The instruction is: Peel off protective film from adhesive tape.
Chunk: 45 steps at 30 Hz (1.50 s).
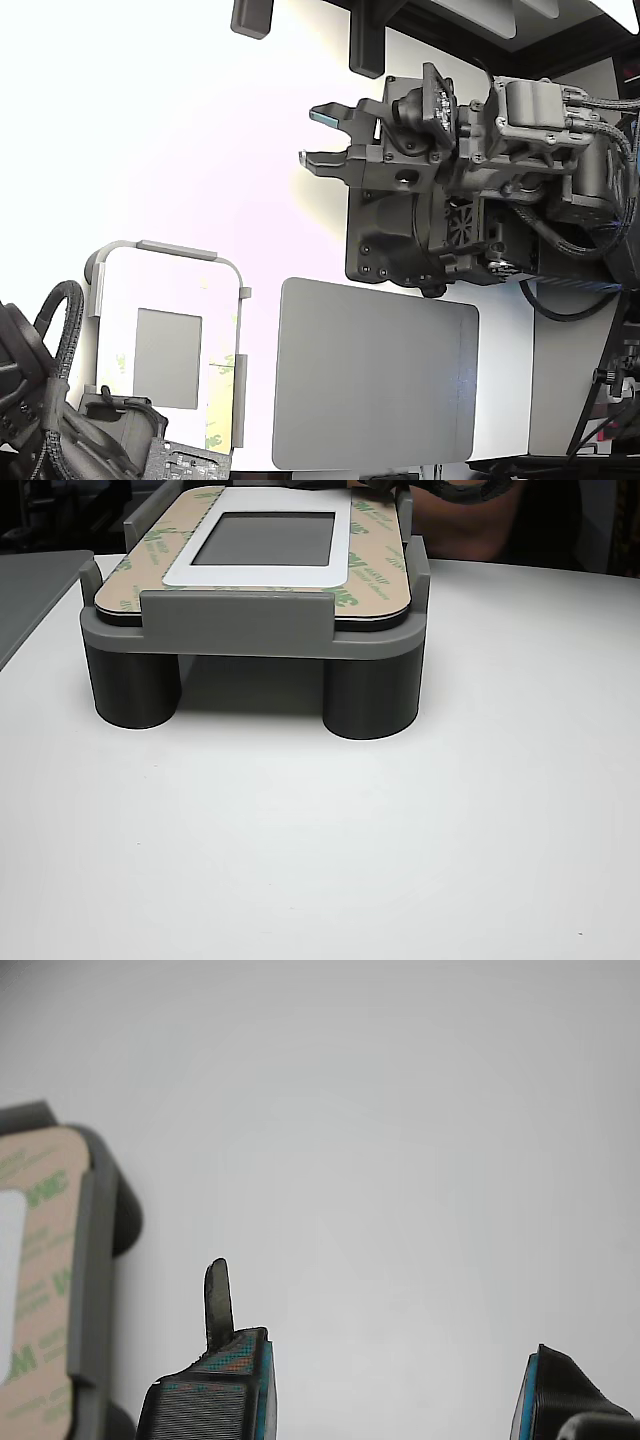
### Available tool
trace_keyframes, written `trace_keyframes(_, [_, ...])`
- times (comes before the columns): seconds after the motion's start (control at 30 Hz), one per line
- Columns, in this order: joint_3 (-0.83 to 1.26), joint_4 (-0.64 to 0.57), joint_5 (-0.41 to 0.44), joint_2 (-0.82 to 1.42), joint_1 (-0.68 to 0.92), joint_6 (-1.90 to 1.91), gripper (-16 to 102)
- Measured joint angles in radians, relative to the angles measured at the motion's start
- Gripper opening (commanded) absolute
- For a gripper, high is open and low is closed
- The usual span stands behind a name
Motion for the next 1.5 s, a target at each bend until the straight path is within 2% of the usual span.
trace_keyframes(0.27, [-0.170,0.043,0.127,-0.146,0.187,-0.126,100])
trace_keyframes(0.3, [-0.196,0.064,0.146,-0.178,0.216,-0.156,96])
trace_keyframes(0.33, [-0.219,0.080,0.169,-0.209,0.242,-0.176,87])
trace_keyframes(0.37, [-0.241,0.089,0.196,-0.239,0.273,-0.192,67])
trace_keyframes(0.4, [-0.259,0.094,0.224,-0.265,0.304,-0.210,52])
trace_keyframes(0.43, [-0.270,0.094,0.250,-0.284,0.337,-0.232,45])
trace_keyframes(0.5, [-0.275,0.086,0.293,-0.299,0.399,-0.281,40])
trace_keyframes(0.53, [-0.275,0.080,0.302,-0.304,0.419,-0.314,31])
trace_keyframes(0.57, [-0.275,0.071,0.302,-0.311,0.433,-0.354,7])
trace_keyframes(0.6, [-0.275,0.057,0.291,-0.316,0.437,-0.400,-10])
trace_keyframes(0.77, [-0.261,0.014,0.196,-0.331,0.456,-0.614,-10])
trace_keyframes(0.9, [-0.262,0.029,0.199,-0.374,0.495,-0.781,-10])
trace_keyframes(1.13, [-0.259,-0.046,0.239,-0.440,0.566,-0.999,-10])
trace_keyframes(1.5, [-0.169,-0.291,0.193,-0.520,0.615,-1.345,-10])
